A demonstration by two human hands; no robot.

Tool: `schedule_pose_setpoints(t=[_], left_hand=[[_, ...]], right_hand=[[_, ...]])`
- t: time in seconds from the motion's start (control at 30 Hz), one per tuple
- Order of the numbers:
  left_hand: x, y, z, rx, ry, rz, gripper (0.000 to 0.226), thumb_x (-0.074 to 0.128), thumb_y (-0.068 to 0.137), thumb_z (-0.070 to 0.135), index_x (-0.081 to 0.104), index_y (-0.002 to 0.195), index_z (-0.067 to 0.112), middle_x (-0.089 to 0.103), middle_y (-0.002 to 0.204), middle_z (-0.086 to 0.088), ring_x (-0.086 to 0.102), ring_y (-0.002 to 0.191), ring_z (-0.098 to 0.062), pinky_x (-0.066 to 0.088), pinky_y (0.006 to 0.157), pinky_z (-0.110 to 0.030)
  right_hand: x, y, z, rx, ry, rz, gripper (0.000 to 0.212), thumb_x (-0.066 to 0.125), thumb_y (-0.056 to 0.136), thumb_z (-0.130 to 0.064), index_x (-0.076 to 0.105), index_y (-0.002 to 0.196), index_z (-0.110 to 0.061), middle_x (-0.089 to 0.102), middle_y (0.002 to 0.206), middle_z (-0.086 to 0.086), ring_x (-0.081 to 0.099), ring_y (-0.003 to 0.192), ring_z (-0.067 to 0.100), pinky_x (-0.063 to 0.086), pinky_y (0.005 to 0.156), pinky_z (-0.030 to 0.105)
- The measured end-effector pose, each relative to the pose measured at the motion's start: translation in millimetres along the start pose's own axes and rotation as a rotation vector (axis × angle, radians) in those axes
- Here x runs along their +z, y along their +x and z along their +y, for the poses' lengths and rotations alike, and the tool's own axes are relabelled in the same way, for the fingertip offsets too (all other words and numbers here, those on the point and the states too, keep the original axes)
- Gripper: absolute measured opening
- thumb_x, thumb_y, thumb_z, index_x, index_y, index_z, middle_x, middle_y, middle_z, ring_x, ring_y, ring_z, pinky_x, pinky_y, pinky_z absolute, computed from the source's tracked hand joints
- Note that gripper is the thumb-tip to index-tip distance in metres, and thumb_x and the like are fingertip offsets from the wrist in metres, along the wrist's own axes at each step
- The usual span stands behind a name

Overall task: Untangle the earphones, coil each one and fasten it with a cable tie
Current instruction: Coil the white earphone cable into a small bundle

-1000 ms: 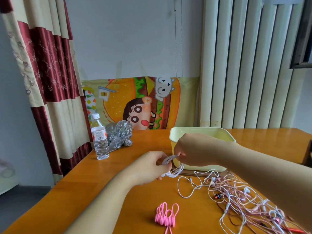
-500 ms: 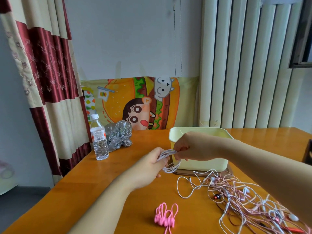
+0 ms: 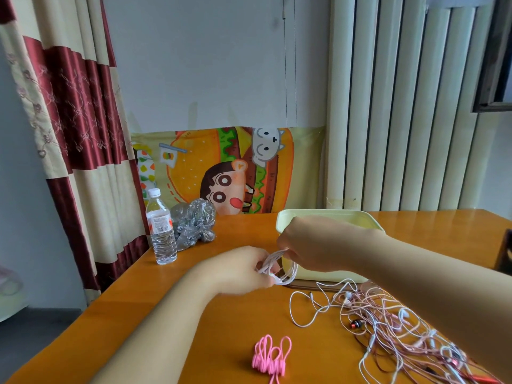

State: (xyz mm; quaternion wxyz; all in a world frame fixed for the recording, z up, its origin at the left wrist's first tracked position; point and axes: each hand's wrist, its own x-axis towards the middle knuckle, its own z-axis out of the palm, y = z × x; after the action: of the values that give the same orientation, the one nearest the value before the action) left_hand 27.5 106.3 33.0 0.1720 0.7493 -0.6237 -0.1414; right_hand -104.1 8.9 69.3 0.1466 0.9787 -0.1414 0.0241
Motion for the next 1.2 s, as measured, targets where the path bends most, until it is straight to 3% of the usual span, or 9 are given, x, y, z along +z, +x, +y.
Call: schedule_pose_setpoints(t=[0.07, 0.17, 0.33, 0.37, 0.5, 0.7, 0.87, 0.97, 1.2], left_hand=[[-6.1, 2.3, -1.2, 0.022, -0.121, -0.099, 0.026, 0.061, 0.088, 0.031, 0.061, 0.112, 0.023, 0.066, 0.11, 0.006, 0.061, 0.103, -0.012, 0.048, 0.094, -0.033], [-9.3, 4.8, -0.5, 0.085, -0.353, -0.179, 0.03, 0.063, 0.087, 0.034, 0.063, 0.116, 0.029, 0.063, 0.122, 0.013, 0.053, 0.119, -0.005, 0.037, 0.107, -0.033], [-4.8, 8.5, -0.1, 0.046, -0.315, -0.148, 0.04, 0.06, 0.071, 0.051, 0.066, 0.101, 0.025, 0.062, 0.109, 0.0, 0.059, 0.097, -0.023, 0.053, 0.082, -0.038], [-2.7, 9.1, -0.4, 0.043, -0.374, -0.173, 0.041, 0.061, 0.072, 0.049, 0.065, 0.103, 0.024, 0.064, 0.107, 0.001, 0.06, 0.092, -0.021, 0.051, 0.077, -0.033], [4.0, 8.9, -4.5, 0.032, -0.607, -0.282, 0.02, 0.062, 0.085, 0.039, 0.064, 0.097, 0.023, 0.068, 0.096, 0.005, 0.064, 0.099, -0.01, 0.045, 0.095, -0.034], [5.4, 0.7, -13.1, -0.06, -0.954, -0.392, 0.038, 0.062, 0.076, 0.041, 0.058, 0.098, 0.01, 0.051, 0.065, 0.007, 0.051, 0.058, -0.004, 0.053, 0.07, -0.026], [7.3, -1.3, -21.4, -0.015, -1.11, -0.421, 0.06, 0.062, 0.069, 0.054, 0.062, 0.105, 0.007, 0.051, 0.068, 0.005, 0.047, 0.057, -0.004, 0.048, 0.06, -0.019], [12.2, -1.4, -20.7, -0.005, -1.197, -0.385, 0.059, 0.052, 0.077, 0.053, 0.061, 0.109, 0.004, 0.05, 0.067, 0.005, 0.044, 0.055, -0.004, 0.044, 0.055, -0.018], [15.5, -4.5, -17.0, -0.01, -1.392, -0.383, 0.033, 0.049, 0.091, 0.026, 0.07, 0.106, 0.005, 0.049, 0.068, 0.002, 0.051, 0.059, -0.006, 0.05, 0.06, -0.023]], right_hand=[[-2.0, 1.1, -3.2, -0.045, -0.051, 0.019, 0.024, 0.047, 0.098, -0.017, 0.062, 0.116, -0.016, 0.065, 0.099, 0.005, 0.058, 0.079, 0.02, 0.04, 0.055, 0.023], [-5.8, 1.7, -9.1, -0.115, -0.09, 0.058, 0.027, 0.046, 0.097, -0.017, 0.06, 0.12, -0.019, 0.066, 0.101, 0.004, 0.058, 0.078, 0.021, 0.047, 0.059, 0.028], [-8.2, 0.4, -9.4, -0.199, -0.061, 0.137, 0.024, 0.049, 0.097, -0.02, 0.063, 0.117, -0.02, 0.068, 0.096, 0.004, 0.064, 0.08, 0.022, 0.055, 0.068, 0.035], [-8.6, 0.1, -8.7, -0.211, -0.057, 0.146, 0.022, 0.05, 0.097, -0.02, 0.063, 0.114, -0.019, 0.067, 0.094, 0.004, 0.063, 0.079, 0.022, 0.055, 0.068, 0.035], [-4.6, 0.5, -4.9, -0.257, -0.074, 0.186, 0.019, 0.049, 0.097, -0.02, 0.063, 0.11, -0.016, 0.067, 0.089, 0.006, 0.063, 0.077, 0.023, 0.055, 0.066, 0.037], [7.0, -2.9, 3.1, -0.343, -0.132, 0.252, 0.018, 0.046, 0.098, -0.015, 0.06, 0.109, -0.011, 0.065, 0.087, 0.007, 0.061, 0.074, 0.024, 0.053, 0.063, 0.034], [14.7, -0.9, 8.5, -0.412, -0.178, 0.363, 0.002, 0.064, 0.085, -0.006, 0.065, 0.087, -0.005, 0.06, 0.065, 0.007, 0.058, 0.056, 0.024, 0.051, 0.047, 0.033], [20.0, 0.4, 13.4, -0.437, -0.14, 0.445, 0.016, 0.078, 0.072, -0.005, 0.062, 0.068, -0.007, 0.053, 0.052, 0.004, 0.049, 0.045, 0.02, 0.046, 0.037, 0.028], [22.9, -1.3, 26.9, -0.529, -0.179, 0.482, 0.008, 0.068, 0.08, -0.009, 0.063, 0.075, -0.012, 0.056, 0.061, 0.002, 0.05, 0.055, 0.02, 0.047, 0.045, 0.03]])
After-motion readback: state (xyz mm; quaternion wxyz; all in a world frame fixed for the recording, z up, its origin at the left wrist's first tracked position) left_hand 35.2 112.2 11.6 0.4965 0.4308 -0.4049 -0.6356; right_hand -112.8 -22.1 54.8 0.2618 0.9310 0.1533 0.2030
